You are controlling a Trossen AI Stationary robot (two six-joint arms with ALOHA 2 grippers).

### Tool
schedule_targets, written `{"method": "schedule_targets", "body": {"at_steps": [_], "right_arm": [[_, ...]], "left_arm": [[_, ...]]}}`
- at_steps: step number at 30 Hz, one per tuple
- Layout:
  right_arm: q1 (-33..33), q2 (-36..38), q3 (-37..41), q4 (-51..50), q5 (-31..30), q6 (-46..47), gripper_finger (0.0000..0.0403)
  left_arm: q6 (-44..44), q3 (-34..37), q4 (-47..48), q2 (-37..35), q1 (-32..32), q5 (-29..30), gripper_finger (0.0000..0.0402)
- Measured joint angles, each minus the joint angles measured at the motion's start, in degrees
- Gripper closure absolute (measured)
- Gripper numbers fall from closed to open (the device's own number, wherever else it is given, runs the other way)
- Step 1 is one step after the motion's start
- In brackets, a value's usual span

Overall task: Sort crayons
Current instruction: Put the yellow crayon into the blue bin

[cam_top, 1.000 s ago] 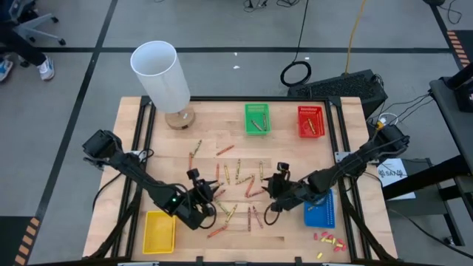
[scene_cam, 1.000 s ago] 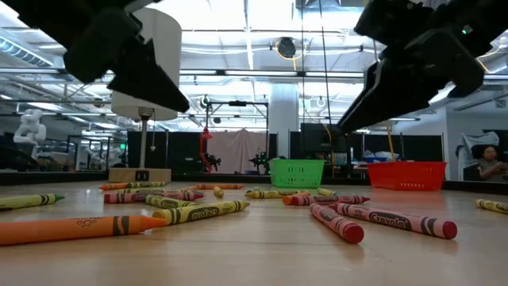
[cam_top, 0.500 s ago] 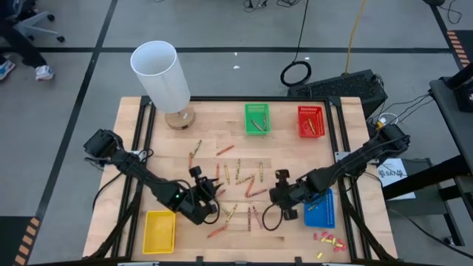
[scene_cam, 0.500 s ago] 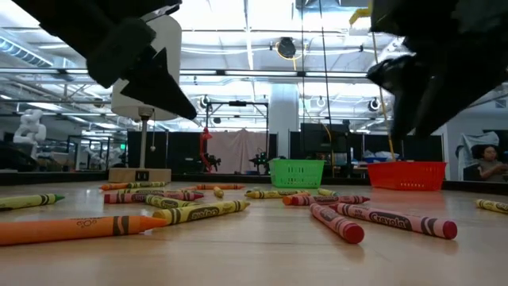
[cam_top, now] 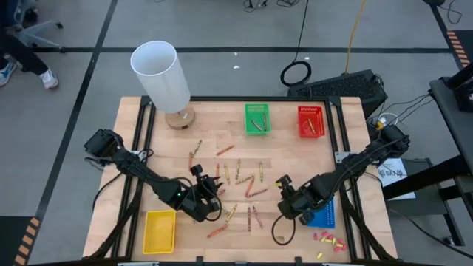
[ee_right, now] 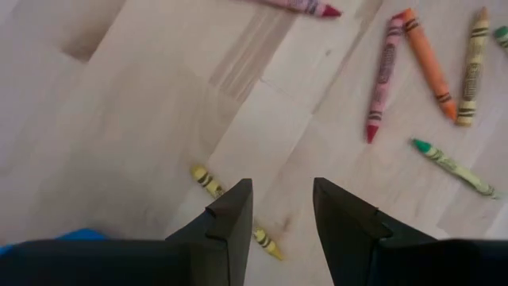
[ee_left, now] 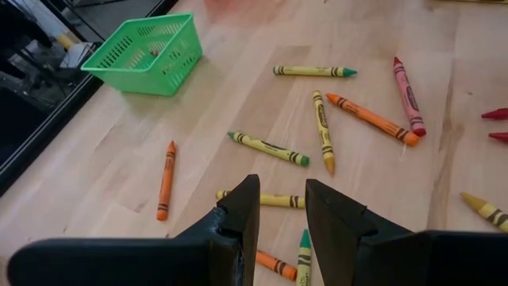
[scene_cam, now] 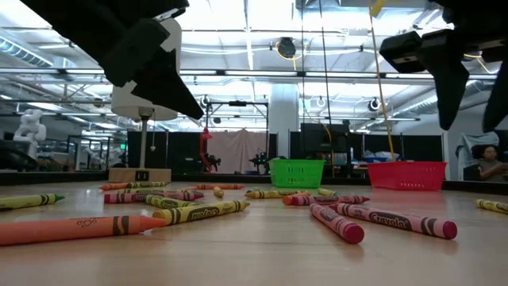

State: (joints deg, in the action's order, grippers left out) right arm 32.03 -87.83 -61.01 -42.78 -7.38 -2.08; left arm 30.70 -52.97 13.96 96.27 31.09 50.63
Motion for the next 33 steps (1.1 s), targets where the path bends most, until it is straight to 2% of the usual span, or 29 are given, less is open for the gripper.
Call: {"method": "schedule_targets", "body": {"at_steps": [14,25,33], "right_arm": [[0.6,-0.2,3.4,0.1,1.8,-2.4,0.0284],[1.0,-0.2,6.0,5.3,4.7,-8.6,0.0284],[1.0,-1.1,6.7,6.5,4.7,-9.4,0.0284]], "left_arm": [[0.0,0.0,0.0,0.0,0.0,0.0,0.0299],[-0.1,0.0,0.0,0.0,0.0,0.0,0.0299],[-0.1,0.0,0.0,0.0,0.0,0.0,0.0299]]}}
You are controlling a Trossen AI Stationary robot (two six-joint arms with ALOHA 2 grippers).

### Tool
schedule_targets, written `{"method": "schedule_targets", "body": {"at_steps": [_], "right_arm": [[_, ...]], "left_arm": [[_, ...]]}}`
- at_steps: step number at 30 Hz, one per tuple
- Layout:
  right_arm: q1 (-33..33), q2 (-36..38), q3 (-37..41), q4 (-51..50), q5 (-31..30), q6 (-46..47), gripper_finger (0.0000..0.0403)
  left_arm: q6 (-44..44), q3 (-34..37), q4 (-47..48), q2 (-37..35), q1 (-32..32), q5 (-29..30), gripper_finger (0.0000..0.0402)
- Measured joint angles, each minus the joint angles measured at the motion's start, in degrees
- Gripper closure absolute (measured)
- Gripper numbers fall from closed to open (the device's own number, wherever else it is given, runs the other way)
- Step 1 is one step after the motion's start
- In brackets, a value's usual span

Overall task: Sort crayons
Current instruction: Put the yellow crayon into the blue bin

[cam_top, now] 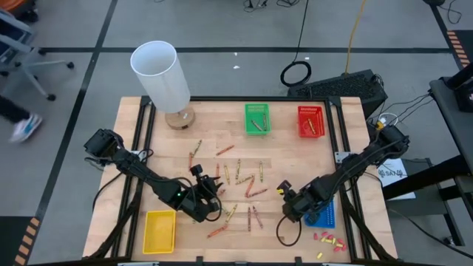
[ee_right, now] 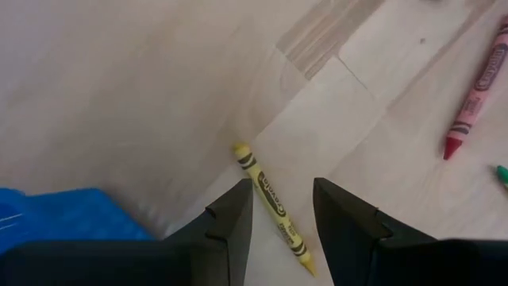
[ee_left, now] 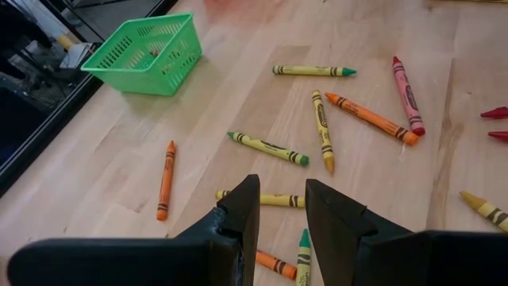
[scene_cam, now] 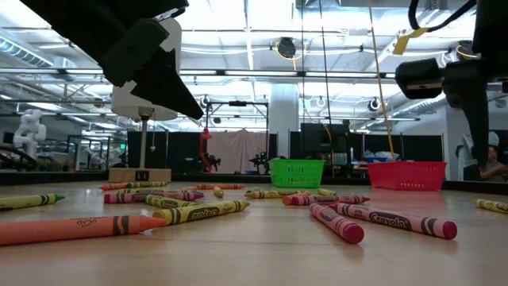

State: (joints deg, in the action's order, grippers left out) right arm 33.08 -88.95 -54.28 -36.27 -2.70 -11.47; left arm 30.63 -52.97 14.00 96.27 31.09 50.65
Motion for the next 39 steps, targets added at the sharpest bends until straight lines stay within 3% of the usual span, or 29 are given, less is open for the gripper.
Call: {"method": "schedule_targets", "body": {"at_steps": [12,25,39], "right_arm": [[-0.1,-8.8,-0.2,0.4,0.0,-1.5,0.0289],[-0.1,-9.7,-0.8,0.3,0.5,-4.9,0.0397],[0.1,-10.1,-10.7,-9.9,-0.2,-4.2,0.04]], "left_arm": [[0.0,0.0,0.1,0.0,0.0,0.0,0.0299],[0.0,0.0,0.1,0.0,0.0,0.0,0.0299],[0.0,0.0,0.3,0.0,0.0,0.0,0.0299]]}}
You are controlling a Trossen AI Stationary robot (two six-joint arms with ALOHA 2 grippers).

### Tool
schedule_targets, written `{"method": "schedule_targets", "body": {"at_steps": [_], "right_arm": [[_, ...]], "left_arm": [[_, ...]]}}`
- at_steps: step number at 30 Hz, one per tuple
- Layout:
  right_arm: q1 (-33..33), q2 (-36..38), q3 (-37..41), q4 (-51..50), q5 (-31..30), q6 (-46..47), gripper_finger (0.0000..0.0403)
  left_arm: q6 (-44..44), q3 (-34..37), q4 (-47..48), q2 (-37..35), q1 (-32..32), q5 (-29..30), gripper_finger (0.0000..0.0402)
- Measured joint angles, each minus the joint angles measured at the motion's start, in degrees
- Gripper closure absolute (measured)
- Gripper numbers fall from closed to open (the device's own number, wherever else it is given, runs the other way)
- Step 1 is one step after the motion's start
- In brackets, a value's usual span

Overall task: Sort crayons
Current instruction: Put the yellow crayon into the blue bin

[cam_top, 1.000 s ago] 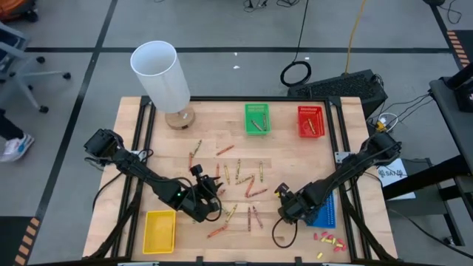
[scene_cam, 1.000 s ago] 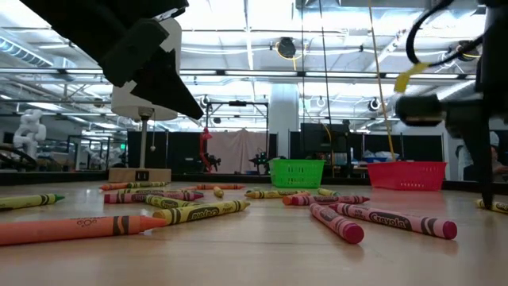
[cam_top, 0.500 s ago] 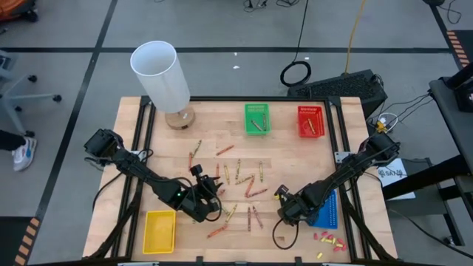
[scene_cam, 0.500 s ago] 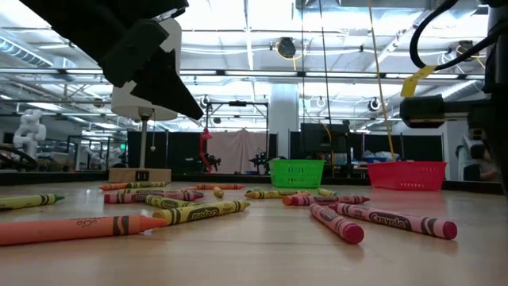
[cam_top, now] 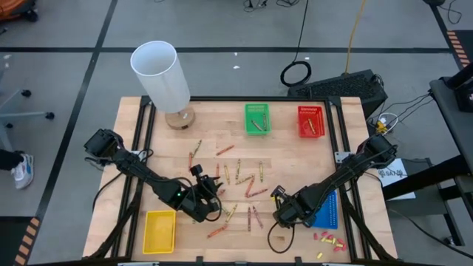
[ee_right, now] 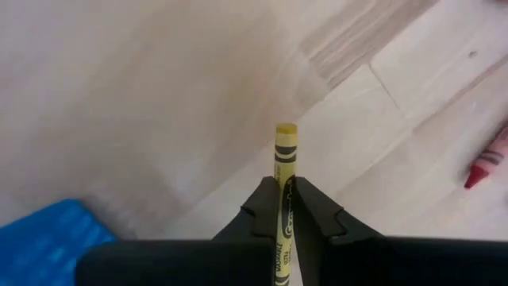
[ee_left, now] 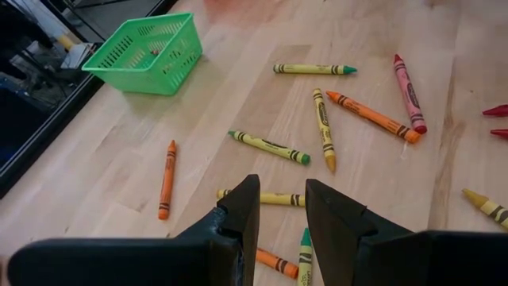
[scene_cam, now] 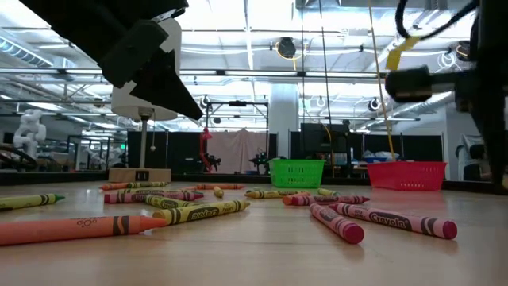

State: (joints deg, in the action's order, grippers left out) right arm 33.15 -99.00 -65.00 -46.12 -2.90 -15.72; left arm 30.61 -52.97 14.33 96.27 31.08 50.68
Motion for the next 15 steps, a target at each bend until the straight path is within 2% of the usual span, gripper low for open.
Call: {"method": "schedule_targets", "body": {"at_steps": [7,15], "right_arm": [[0.9,0.1,-7.1,-8.1,0.0,3.5,0.0401],[4.8,0.2,-16.2,-18.4,0.2,10.4,0.0401]], "left_arm": [[0.0,0.0,0.0,0.0,0.0,0.0,0.0299],[0.0,0.0,0.0,0.0,0.0,0.0,0.0299]]}}
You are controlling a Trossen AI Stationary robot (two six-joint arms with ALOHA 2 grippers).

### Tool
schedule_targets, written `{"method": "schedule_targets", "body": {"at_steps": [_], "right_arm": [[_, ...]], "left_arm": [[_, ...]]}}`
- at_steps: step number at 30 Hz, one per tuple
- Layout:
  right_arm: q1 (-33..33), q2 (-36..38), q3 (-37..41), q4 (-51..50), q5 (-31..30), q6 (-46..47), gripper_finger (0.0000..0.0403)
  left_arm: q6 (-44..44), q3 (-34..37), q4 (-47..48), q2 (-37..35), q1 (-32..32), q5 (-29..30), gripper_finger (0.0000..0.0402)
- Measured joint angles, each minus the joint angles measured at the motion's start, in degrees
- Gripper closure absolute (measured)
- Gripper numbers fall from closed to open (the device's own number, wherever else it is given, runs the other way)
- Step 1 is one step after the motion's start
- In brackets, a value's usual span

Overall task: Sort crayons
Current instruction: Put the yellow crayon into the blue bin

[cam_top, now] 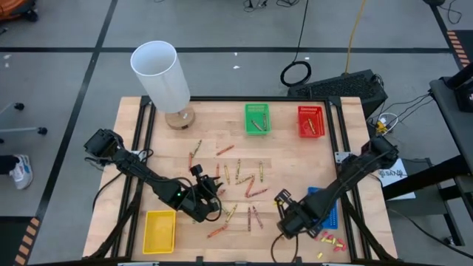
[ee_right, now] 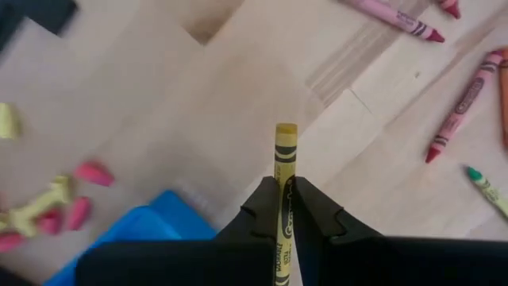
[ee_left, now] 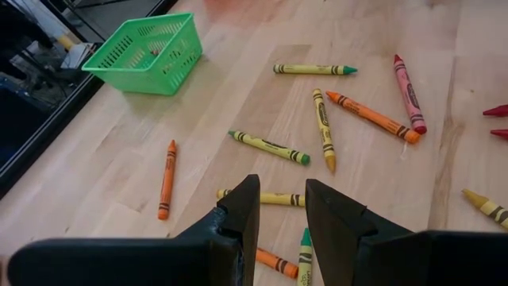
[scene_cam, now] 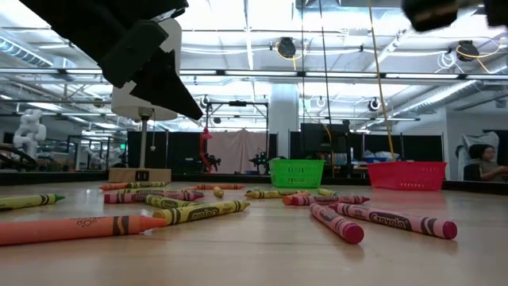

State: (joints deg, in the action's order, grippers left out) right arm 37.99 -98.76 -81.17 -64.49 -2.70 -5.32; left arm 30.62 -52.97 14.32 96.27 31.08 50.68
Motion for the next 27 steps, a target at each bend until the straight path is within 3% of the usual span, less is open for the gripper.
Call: {"method": "schedule_targets", "body": {"at_steps": [12,27], "right_arm": [[7.1,8.9,-3.5,-8.4,-0.2,13.3,0.0401],[13.5,12.1,-3.5,-20.6,-1.9,12.3,0.0401]], "left_arm": [[0.0,0.0,0.0,0.0,0.0,0.0,0.0299],[0.0,0.0,-0.1,0.0,0.0,0.0,0.0299]]}}
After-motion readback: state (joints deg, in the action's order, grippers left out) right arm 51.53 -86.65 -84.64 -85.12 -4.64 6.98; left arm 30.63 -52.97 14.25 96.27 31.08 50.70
